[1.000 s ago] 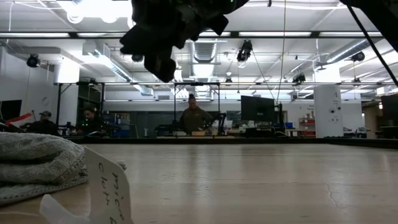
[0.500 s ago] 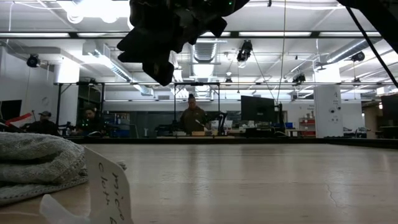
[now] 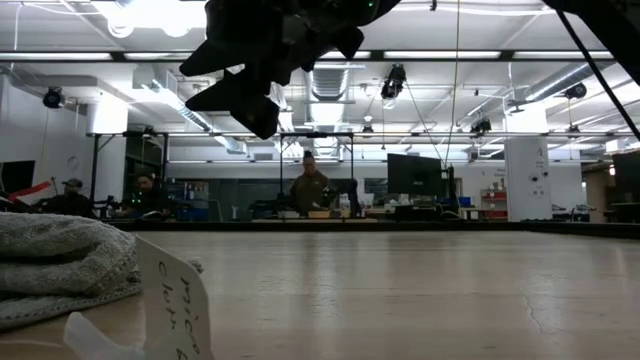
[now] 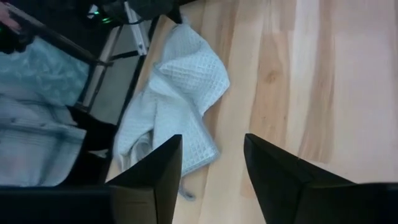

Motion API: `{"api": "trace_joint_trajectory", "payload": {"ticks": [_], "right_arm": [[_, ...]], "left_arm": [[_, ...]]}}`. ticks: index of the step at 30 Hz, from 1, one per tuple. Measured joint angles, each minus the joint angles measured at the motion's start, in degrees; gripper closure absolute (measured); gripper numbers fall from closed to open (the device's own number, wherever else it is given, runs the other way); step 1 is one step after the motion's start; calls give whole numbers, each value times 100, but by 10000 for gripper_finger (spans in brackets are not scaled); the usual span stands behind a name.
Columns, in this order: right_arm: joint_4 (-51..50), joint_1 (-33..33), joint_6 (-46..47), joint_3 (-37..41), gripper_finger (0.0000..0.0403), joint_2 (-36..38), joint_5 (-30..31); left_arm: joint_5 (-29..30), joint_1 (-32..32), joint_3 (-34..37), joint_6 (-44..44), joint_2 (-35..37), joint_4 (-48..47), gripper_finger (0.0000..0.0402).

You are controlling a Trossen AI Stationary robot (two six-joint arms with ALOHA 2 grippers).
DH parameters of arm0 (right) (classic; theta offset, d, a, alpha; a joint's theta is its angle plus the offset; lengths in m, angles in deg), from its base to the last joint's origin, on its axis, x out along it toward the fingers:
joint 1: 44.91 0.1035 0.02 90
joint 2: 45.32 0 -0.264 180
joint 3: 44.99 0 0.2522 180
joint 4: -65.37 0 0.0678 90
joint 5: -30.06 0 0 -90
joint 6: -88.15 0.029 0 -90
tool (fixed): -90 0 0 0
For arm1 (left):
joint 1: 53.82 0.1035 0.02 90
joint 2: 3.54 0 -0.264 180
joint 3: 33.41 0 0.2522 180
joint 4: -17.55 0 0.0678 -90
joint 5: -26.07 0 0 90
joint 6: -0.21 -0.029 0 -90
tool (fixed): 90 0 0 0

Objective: Fold microfiber towels
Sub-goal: Prepare the microfiber cloth on the table

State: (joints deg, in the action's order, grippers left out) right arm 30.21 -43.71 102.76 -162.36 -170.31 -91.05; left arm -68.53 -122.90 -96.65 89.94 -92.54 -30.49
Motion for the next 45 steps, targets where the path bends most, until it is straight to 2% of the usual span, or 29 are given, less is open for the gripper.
{"api": "trace_joint_trajectory", "payload": {"ticks": [4, 14, 27, 37, 45], "right_arm": [[55, 116, -18, 98, 232, 0, 454], [392, 218, 261, 287, 247, 0, 493], [423, 608, 103, 295, 263, 0, 503], [705, 600, 74, 184, 268, 2, 732], [686, 585, -698, 50, 266, 294, 851]], "left_arm": [[0, 0, 0, 0, 0, -1, 400], [0, 0, 0, -4, 0, -1, 400], [0, -2, 0, -9, 0, -1, 401], [0, -2, 0, -11, 0, 1, 400], [0, -2, 0, -11, 0, 1, 401]]}}
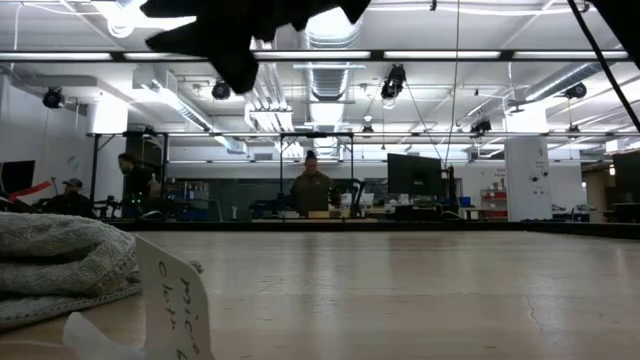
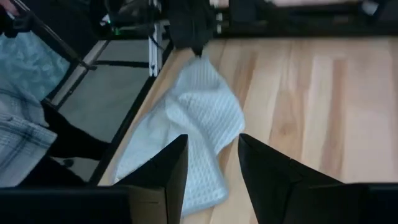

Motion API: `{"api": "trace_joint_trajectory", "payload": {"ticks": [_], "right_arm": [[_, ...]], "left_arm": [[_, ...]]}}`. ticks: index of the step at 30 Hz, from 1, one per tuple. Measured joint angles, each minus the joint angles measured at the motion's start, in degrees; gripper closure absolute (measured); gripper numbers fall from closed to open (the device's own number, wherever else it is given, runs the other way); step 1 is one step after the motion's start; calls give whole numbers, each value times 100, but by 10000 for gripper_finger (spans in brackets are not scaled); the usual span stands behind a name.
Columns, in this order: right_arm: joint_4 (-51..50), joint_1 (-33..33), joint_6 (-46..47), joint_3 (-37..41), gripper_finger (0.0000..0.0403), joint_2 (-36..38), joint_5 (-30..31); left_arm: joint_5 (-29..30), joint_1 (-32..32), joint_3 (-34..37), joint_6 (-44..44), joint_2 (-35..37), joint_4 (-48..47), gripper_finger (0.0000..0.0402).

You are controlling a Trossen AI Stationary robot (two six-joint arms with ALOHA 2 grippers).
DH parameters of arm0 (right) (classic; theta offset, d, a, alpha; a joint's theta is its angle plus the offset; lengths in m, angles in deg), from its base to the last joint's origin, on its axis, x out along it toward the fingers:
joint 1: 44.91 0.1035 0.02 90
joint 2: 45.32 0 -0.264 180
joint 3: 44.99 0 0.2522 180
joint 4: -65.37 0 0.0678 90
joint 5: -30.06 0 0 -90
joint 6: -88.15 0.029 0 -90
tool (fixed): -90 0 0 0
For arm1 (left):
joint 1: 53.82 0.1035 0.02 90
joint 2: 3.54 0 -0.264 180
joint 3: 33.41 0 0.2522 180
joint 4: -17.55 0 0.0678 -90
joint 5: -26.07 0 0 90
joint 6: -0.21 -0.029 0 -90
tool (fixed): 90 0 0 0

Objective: Fold microfiber towels
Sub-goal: Prepare the microfiber cloth on the table

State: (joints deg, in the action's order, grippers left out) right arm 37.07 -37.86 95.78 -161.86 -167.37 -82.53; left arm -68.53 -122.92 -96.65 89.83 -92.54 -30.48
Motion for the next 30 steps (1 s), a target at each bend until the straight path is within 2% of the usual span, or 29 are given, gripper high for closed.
{"api": "trace_joint_trajectory", "payload": {"ticks": [6, 10, 18, 30], "right_arm": [[-259, -75, -347, -4, 262, 595, 733], [-677, -136, -426, -4, 259, 1049, 1164], [-1246, -160, -428, 2, 266, 1725, 1985], [-1405, -160, -787, 4, 266, 2103, 2203]], "left_arm": [[20, 0, 0, -2, 0, 2, 401], [310, 7, 0, -5, 12, 17, 401], [411, 245, -2, -561, 26, 31, 401], [650, 676, -2, -1012, 152, 37, 401]]}}
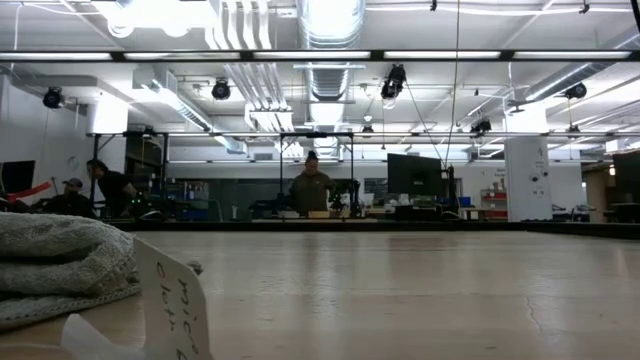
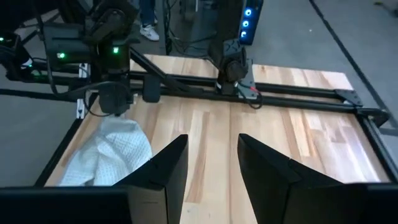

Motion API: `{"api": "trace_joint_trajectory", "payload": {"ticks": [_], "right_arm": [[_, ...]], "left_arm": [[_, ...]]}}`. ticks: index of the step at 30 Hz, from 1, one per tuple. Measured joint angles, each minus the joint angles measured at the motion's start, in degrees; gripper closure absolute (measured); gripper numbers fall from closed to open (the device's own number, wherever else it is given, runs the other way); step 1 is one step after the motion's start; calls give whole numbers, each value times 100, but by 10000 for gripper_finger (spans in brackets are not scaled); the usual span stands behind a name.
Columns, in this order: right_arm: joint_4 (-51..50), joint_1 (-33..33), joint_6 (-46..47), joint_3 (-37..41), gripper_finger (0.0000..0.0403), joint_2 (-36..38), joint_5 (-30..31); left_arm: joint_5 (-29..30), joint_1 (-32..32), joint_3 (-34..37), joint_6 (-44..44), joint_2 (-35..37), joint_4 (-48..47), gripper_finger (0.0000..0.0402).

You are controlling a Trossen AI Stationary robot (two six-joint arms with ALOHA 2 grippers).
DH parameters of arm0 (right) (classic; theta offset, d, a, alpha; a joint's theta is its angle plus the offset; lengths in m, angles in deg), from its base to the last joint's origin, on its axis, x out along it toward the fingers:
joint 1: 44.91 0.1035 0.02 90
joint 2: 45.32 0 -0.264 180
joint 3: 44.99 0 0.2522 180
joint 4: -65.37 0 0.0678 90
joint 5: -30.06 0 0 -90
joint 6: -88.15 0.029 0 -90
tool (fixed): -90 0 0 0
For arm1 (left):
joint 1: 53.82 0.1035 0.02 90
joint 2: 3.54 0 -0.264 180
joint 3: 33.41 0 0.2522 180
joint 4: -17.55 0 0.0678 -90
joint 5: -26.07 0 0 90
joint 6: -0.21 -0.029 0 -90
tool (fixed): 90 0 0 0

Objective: Fold microfiber towels
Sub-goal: Prepare the microfiber cloth on the table

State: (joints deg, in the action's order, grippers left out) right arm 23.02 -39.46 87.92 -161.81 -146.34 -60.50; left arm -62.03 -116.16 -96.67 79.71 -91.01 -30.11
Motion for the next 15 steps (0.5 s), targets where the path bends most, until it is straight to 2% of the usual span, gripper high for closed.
{"api": "trace_joint_trajectory", "payload": {"ticks": [6, 15], "right_arm": [[-9, 2, -44, 0, 263, 172, 798], [-342, 11, -46, 2, 267, 477, 1127]], "left_arm": [[175, 170, 0, -358, 42, -6, 401], [170, 753, 4, -1292, 42, -11, 401]]}}
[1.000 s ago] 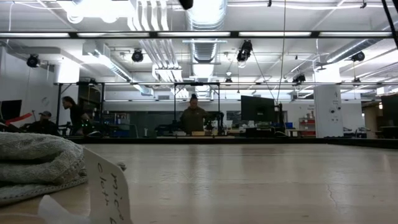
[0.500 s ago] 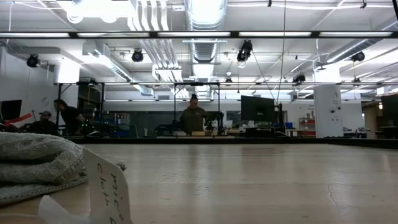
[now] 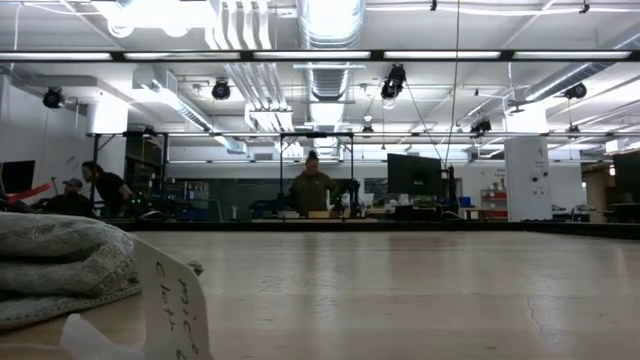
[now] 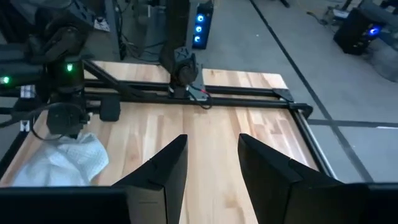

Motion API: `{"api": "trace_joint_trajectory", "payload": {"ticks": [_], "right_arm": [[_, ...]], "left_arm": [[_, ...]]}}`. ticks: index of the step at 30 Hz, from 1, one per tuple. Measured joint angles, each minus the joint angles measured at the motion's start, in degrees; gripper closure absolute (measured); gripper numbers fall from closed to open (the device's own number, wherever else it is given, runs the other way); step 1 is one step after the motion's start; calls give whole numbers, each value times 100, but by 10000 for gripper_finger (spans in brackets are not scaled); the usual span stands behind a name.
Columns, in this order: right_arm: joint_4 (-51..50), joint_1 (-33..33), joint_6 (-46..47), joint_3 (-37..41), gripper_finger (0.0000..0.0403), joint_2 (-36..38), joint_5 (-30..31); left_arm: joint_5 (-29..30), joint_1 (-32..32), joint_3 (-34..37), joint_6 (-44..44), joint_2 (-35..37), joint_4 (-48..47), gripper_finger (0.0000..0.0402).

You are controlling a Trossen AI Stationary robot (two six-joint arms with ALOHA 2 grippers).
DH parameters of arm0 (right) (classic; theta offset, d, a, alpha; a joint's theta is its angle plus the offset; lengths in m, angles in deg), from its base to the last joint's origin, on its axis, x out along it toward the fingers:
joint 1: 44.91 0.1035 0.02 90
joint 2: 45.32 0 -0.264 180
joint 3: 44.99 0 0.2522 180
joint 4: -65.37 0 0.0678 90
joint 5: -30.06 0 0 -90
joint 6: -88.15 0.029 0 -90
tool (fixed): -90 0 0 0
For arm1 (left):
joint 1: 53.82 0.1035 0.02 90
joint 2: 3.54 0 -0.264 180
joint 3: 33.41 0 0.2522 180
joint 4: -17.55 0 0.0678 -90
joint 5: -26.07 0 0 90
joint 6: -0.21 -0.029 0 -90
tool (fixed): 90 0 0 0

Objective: Fold microfiber towels
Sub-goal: Prepare the microfiber cloth on the table

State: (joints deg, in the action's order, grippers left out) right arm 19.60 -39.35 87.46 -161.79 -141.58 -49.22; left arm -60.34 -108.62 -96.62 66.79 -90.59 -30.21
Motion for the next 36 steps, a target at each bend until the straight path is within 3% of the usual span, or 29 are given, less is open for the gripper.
{"api": "trace_joint_trajectory", "payload": {"ticks": [6, 9, 14, 20, 36], "right_arm": [[-145, 7, 13, 2, 271, 129, 9], [-130, 7, 7, 2, 269, 142, 13], [-263, 5, -127, 2, 271, 154, 24], [-518, 15, -212, 2, 275, 208, 454], [-962, 15, -75, 14, 276, 618, 448]], "left_arm": [[-6, 247, 15, -539, 0, 4, 401], [-323, 336, 91, -811, 0, 143, 401], [-905, 539, 456, -1166, 0, 1364, 401], [-878, 999, 779, -1162, 0, 2046, 401], [-648, 2347, 811, -2236, 0, 2168, 401]]}}
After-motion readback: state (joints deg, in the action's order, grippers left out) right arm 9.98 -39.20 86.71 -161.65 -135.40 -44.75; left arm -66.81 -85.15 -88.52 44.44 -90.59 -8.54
